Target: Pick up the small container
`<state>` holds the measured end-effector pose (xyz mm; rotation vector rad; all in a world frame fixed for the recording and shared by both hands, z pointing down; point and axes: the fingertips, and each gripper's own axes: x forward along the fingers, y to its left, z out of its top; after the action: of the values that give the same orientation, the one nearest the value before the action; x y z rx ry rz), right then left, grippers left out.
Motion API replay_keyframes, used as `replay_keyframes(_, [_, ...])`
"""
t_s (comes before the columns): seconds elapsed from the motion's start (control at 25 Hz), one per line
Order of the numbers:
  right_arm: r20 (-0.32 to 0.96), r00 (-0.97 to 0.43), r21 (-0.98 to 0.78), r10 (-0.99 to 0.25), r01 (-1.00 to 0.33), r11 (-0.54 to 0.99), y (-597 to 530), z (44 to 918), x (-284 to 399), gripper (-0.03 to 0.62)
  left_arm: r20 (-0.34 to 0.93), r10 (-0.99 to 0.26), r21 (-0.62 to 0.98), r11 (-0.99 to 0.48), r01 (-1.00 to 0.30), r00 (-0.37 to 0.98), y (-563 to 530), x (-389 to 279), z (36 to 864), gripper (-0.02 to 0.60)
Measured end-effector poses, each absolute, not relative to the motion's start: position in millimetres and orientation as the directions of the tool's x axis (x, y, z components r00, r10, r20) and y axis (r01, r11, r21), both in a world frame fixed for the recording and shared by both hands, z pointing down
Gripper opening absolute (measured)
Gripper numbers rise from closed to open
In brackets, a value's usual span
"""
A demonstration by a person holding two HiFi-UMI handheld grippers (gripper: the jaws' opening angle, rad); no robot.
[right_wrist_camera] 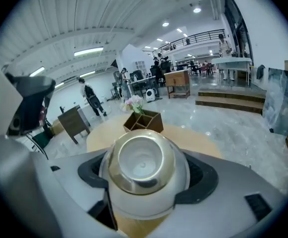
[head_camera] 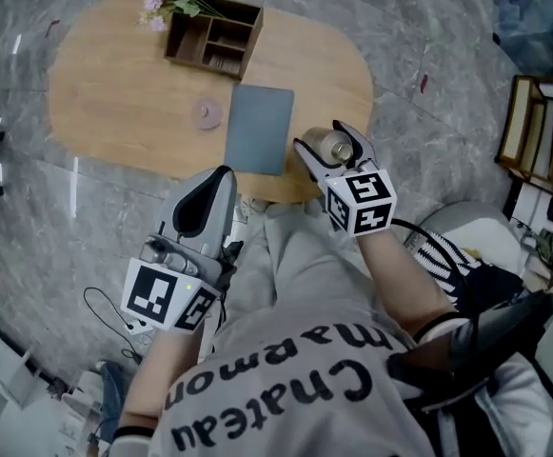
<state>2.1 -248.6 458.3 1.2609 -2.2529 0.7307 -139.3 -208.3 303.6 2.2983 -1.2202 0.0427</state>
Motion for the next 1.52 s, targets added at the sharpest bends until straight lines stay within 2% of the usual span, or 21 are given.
replay_keyframes(0.52, [0.227, -0.543, -0.412, -0.808, -0.805, 0.426, -288.4, 236.5, -7.8, 0.345, 0.082, -0.759, 0.339, -0.588, -0.734, 0.646, -237.3, -133.1, 195.0, 0.015])
replay_keyframes(0.92, [-0.006, -0.551, -0.367, -0.835, -0.775, 0.514, -274.4, 100.1, 0.8, 0.345, -0.059, -0.706, 0.248, -0.695, -0.675, 0.705, -233.6, -101.7, 117.1, 0.014])
replay_keyframes(1.12, [-0.078, -0.555, -0.355, -0.828, -0.761, 0.543, -262.0, 72.0, 4.5, 0.344, -0.109, -0.694, 0.212, -0.715, -0.666, 0.711, -224.7, -93.3, 97.1, 0.014])
replay_keyframes(1.52, [-0.117, -0.555, -0.344, -0.824, -0.755, 0.558, -254.9, 54.9, 12.0, 0.344, -0.130, -0.695, 0.186, -0.718, -0.671, 0.708, -219.5, -87.4, 83.0, 0.014])
